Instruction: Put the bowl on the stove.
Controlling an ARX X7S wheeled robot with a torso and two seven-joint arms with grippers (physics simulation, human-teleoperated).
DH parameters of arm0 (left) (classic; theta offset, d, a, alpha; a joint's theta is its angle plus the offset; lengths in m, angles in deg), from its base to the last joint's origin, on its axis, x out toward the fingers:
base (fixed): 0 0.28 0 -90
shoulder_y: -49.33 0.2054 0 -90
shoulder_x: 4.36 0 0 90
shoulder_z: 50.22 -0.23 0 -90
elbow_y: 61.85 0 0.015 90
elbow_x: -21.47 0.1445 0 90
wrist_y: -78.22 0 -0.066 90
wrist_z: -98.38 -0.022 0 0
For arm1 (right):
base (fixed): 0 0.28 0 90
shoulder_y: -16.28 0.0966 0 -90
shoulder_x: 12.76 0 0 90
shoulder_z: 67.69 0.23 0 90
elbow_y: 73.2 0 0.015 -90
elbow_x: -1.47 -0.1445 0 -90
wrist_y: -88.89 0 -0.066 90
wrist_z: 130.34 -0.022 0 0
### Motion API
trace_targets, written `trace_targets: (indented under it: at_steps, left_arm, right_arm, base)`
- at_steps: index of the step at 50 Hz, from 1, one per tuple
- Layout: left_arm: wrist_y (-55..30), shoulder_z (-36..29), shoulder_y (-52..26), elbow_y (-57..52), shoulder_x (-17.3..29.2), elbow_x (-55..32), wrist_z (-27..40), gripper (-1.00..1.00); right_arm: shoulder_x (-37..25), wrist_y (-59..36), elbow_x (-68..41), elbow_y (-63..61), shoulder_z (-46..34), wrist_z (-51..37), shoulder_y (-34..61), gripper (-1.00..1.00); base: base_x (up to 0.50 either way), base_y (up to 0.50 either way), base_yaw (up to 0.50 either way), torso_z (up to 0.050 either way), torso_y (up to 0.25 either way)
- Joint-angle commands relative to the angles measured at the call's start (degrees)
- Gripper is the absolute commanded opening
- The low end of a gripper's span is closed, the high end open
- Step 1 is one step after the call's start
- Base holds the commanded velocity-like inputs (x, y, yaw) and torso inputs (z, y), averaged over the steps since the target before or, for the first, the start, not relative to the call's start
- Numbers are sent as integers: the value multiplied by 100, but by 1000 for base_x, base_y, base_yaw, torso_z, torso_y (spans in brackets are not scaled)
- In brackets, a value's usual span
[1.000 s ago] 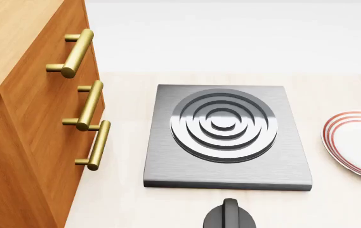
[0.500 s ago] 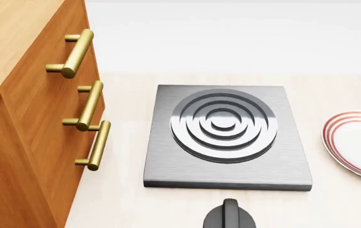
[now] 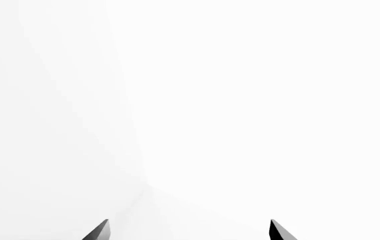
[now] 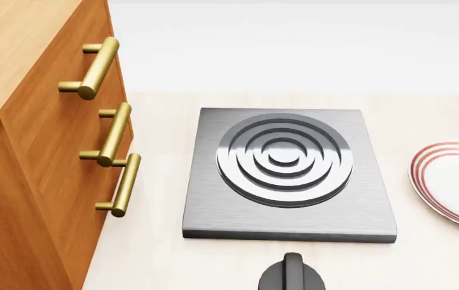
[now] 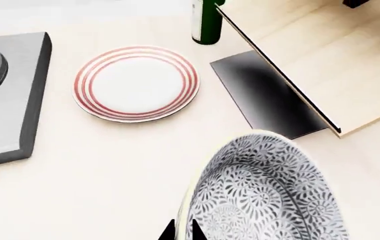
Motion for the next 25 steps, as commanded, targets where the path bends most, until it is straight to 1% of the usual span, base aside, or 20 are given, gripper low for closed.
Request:
trace_targets:
  at_steps: [1, 11, 14, 17, 18, 21, 23, 24, 25]
  left_arm:
    - [19, 140, -6, 39, -97, 121, -30, 100]
    - [14, 118, -9, 63, -77, 124, -19, 100]
    - [1, 120, -21, 54, -63, 113, -7, 100]
    - [5, 118, -20, 59, -61, 115, 0, 100]
    - [5, 117, -21, 57, -58, 115, 1, 100]
    - [14, 115, -20, 69, -52, 120, 0, 100]
    - [20, 114, -20, 77, -50, 121, 2, 100]
    - [28, 113, -18, 77, -48, 126, -1, 100]
    - [30, 111, -19, 80, -46, 130, -2, 100]
  right_arm:
    - [-362, -164, -191, -493, 142, 233, 419, -100]
    - [-761, -271, -381, -648, -485, 241, 1176, -100]
    - [-889, -308, -513, -700, -1055, 286, 1825, -100]
    - [-912, -330, -561, -670, -1448, 316, 2295, -100]
    - [-925, -359, -565, -654, -1703, 367, 2546, -100]
    - [-849, -422, -539, -527, -2321, 502, 3277, -100]
    - [-787, -435, -469, -445, -2599, 552, 3603, -100]
    - [-705, -448, -374, -367, -2927, 663, 3956, -100]
    - [-650, -445, -303, -315, -3093, 699, 4137, -100]
  base:
    - [0, 0, 0, 0, 0]
    - [0, 0, 0, 0, 0]
    - [0, 0, 0, 0, 0]
    - [0, 0, 0, 0, 0]
    - [0, 0, 0, 0, 0]
    - [0, 0, 0, 0, 0]
    - [0, 0, 0, 0, 0]
    - [0, 0, 0, 0, 0]
    - [0, 0, 0, 0, 0]
